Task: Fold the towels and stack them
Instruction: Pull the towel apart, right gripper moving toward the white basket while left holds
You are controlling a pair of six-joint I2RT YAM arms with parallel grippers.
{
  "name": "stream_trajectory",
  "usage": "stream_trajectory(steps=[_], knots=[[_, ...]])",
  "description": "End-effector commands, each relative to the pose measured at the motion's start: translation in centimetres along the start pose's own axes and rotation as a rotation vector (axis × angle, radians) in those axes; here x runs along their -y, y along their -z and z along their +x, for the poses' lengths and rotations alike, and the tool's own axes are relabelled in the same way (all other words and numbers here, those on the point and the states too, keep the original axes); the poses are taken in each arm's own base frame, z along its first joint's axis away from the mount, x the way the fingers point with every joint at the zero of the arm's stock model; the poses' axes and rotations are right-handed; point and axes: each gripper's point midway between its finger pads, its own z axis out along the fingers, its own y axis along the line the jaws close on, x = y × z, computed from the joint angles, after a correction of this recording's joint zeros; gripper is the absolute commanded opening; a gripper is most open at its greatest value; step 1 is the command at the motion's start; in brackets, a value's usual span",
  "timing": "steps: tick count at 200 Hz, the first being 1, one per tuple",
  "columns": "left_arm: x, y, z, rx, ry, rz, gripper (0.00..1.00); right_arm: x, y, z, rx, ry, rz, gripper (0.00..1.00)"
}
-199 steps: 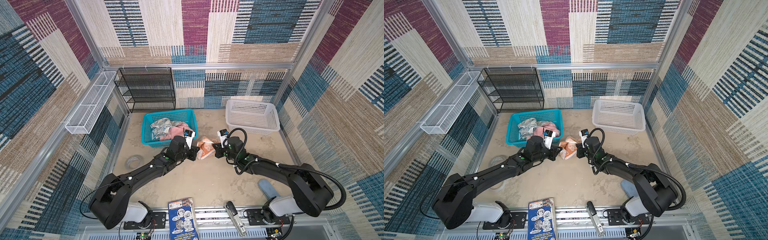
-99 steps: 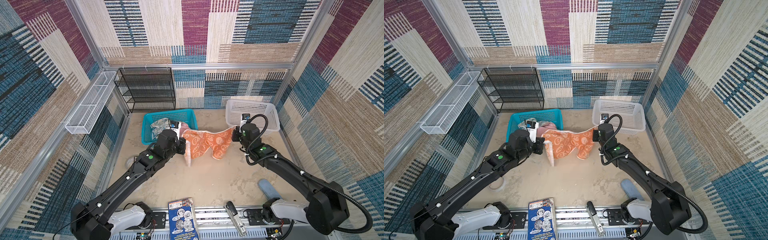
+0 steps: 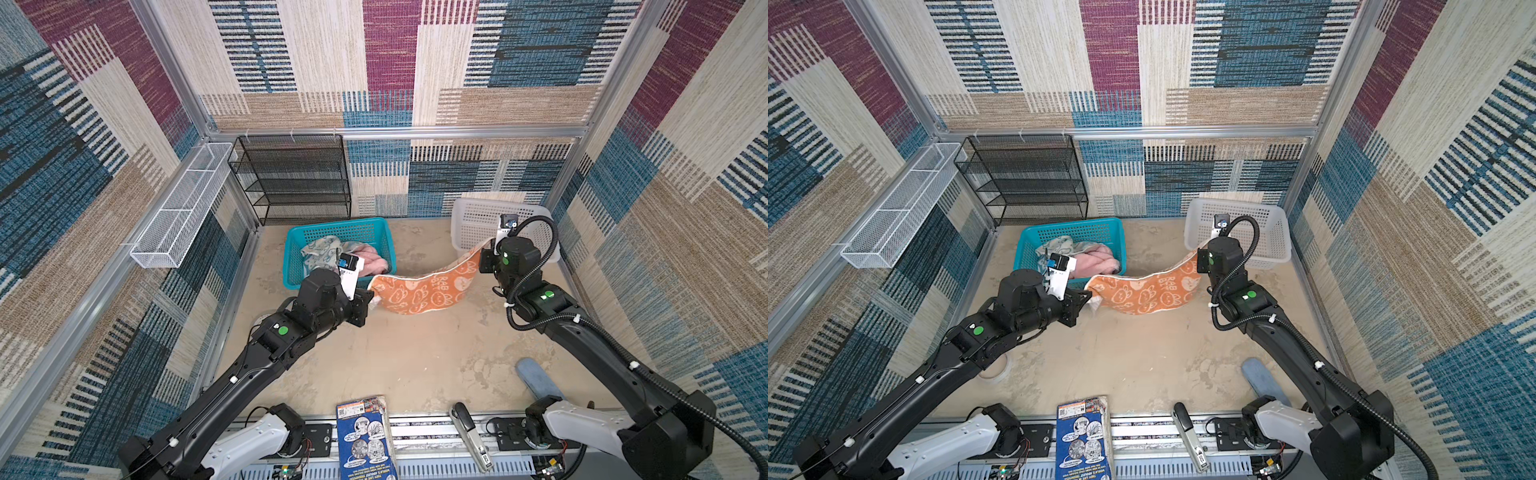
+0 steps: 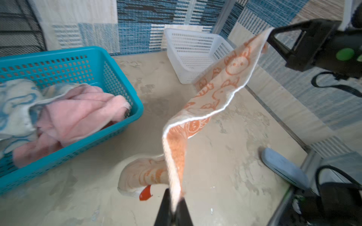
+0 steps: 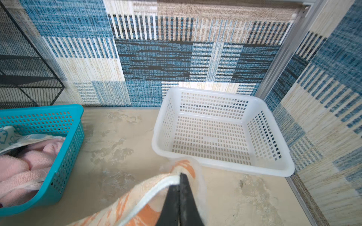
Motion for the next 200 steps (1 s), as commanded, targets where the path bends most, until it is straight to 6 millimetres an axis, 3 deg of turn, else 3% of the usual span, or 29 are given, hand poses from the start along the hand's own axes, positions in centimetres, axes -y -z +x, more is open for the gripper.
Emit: stream_trajectory(steps=[1, 24, 38, 74, 93, 122, 162, 186, 200], knots=[[4.0, -0.4, -0.3, 0.004, 0.038, 0.218, 0.00, 1.2, 0.3, -0.9, 0.019, 0.035, 0.062, 0.00], [5.8, -1.0, -0.1, 0.005, 0.066, 0.299, 0.00, 1.3, 0.0, -1.5, 0.020, 0.078, 0.080, 0.00], [5.8, -1.7, 0.4, -0.001, 0.097, 0.290, 0.00, 0.3, -0.9, -1.8, 0.017, 0.108, 0.045, 0.00], [1.9, -4.4, 4.3, -0.053, 0.237, 0.119, 0.00, -5.2, -4.6, -0.4, -0.029, 0.155, -0.162, 0.00], [0.2, -5.5, 6.8, -0.098, 0.293, 0.045, 0.00, -8.1, -7.2, 2.1, -0.090, 0.165, -0.248, 0.00], [-1.9, -6.4, 9.6, -0.166, 0.334, -0.062, 0.00, -10.8, -10.3, 5.4, -0.157, 0.165, -0.305, 0.00], [-3.2, -6.4, 9.8, -0.187, 0.309, -0.142, 0.00, -12.9, -11.7, 6.9, -0.174, 0.127, -0.376, 0.00], [-2.8, -6.7, 9.2, -0.192, 0.286, -0.129, 0.00, -13.5, -12.1, 7.4, -0.190, 0.123, -0.395, 0.00], [-2.5, -6.9, 8.8, -0.190, 0.279, -0.115, 0.00, -14.1, -12.3, 7.8, -0.210, 0.132, -0.419, 0.24]])
